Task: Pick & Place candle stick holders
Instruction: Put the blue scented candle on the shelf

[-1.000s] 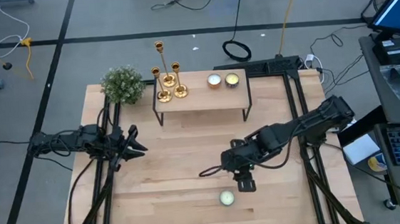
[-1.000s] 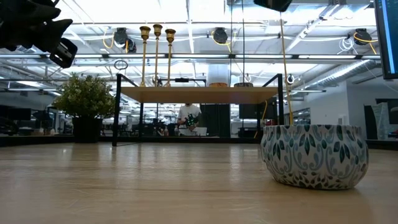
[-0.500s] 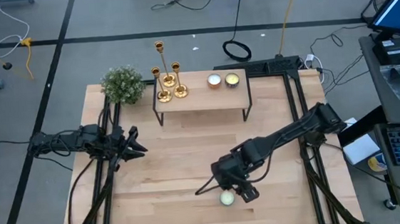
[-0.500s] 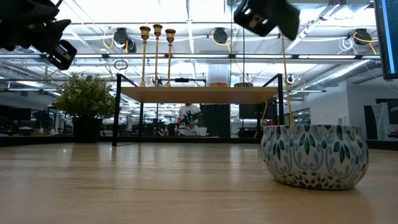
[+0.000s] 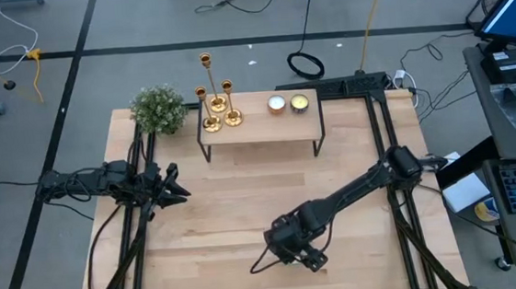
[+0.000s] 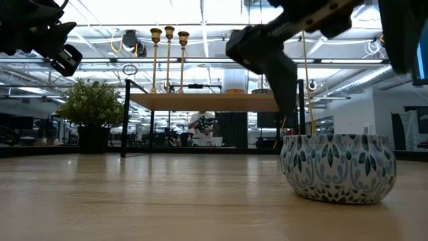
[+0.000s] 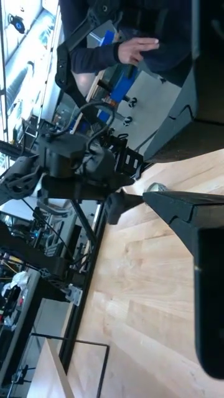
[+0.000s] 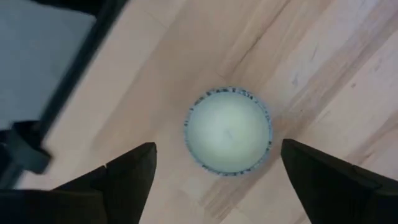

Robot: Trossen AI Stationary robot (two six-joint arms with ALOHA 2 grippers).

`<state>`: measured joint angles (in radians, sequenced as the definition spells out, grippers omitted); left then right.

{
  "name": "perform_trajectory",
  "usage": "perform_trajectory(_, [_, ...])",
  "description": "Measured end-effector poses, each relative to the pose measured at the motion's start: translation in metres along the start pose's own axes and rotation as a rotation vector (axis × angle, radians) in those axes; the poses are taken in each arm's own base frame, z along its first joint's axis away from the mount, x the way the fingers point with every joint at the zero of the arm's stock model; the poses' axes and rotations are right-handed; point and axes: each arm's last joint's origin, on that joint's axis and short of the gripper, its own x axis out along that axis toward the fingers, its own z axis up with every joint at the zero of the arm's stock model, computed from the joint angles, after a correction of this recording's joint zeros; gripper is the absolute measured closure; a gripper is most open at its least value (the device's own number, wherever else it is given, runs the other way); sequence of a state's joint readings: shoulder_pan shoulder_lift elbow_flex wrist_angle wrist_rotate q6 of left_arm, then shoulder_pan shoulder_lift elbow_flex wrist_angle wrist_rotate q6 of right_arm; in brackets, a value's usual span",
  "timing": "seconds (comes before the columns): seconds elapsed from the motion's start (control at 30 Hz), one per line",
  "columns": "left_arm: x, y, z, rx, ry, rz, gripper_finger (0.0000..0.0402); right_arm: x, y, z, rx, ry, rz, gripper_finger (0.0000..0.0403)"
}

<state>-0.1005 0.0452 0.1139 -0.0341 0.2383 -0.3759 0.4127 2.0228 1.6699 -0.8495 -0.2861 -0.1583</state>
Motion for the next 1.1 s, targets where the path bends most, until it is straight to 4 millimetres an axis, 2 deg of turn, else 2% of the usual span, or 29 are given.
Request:
perform_trajectory(0.2, [0.000, 0.000, 0.000, 0.000, 0.000, 0.000, 0.0316, 0.004, 0.000, 0.003, -0.082, -0.009, -0.078, 0.0060])
perform_trajectory(0.4, [0.000, 0.000, 0.000, 0.000, 0.000, 0.002, 0.0316, 0.005, 0.004, 0.004, -0.092, -0.013, -0.075, 0.0063])
perform_trajectory(0.83, [0.000, 0.001, -0.002, -0.004, 0.016, 0.008, 0.0316, 0.045, 0.002, 0.007, -0.092, 0.009, -0.061, 0.0062])
perform_trajectory(1.1, [0.000, 0.002, -0.005, -0.035, 0.048, 0.020, 0.0316, 0.059, 0.002, -0.004, -0.062, 0.038, -0.060, 0.0062])
